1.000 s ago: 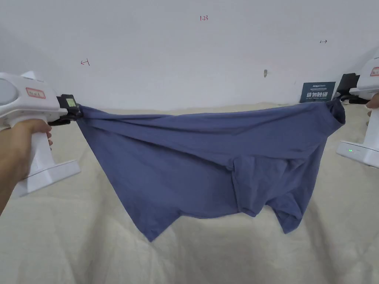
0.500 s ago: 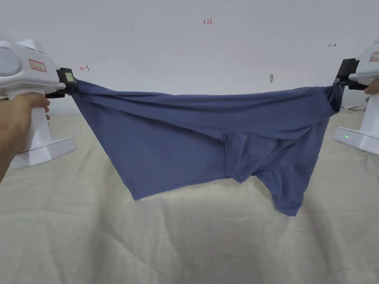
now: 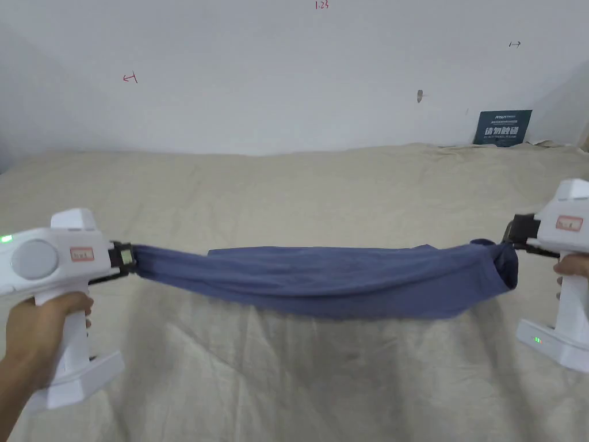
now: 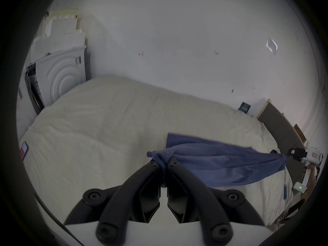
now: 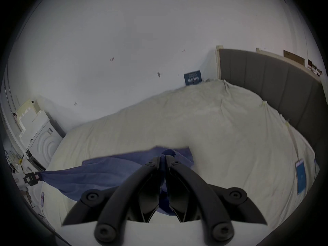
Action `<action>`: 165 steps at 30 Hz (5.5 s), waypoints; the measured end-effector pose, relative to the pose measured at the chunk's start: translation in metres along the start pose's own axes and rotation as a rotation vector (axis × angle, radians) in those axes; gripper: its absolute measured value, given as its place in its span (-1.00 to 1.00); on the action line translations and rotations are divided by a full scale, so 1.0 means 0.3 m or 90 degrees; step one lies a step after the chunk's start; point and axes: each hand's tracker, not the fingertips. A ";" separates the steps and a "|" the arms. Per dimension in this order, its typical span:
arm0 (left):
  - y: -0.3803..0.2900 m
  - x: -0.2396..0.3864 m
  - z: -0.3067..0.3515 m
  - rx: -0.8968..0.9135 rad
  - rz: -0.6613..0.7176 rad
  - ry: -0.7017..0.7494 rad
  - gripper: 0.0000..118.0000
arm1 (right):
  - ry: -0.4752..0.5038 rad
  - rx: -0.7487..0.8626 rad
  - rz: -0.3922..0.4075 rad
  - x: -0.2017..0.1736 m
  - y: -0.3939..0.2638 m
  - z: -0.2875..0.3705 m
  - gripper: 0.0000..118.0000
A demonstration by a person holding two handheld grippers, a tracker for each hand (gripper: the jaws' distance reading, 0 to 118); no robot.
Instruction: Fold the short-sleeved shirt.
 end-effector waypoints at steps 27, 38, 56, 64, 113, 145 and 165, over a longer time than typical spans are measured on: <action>-0.743 -0.217 0.306 -0.207 0.008 0.021 -0.94 | -0.023 -0.171 0.004 0.183 -0.672 0.404 -0.93; -0.818 -0.225 0.230 -0.278 0.002 0.061 -0.94 | -0.065 -0.257 0.003 0.228 -0.815 0.319 -0.93; -0.758 -0.113 0.284 -0.227 -0.042 0.092 0.80 | -0.068 -0.181 0.053 0.161 -0.724 0.408 0.52; -0.577 0.031 0.358 -0.113 -0.099 0.064 0.80 | -0.043 -0.031 0.074 0.073 -0.566 0.523 0.58; 0.071 0.301 -0.538 -0.099 -0.168 -0.045 -1.00 | -0.093 0.246 0.197 -0.126 -0.340 0.320 -1.00; -0.014 0.271 -0.828 -0.240 -0.187 -0.029 -1.00 | -0.093 0.129 0.177 -0.058 -0.245 0.034 -0.99; 0.020 0.311 -0.398 -0.134 -0.177 -0.101 -1.00 | -0.125 -0.189 0.088 0.109 -0.180 -0.570 0.52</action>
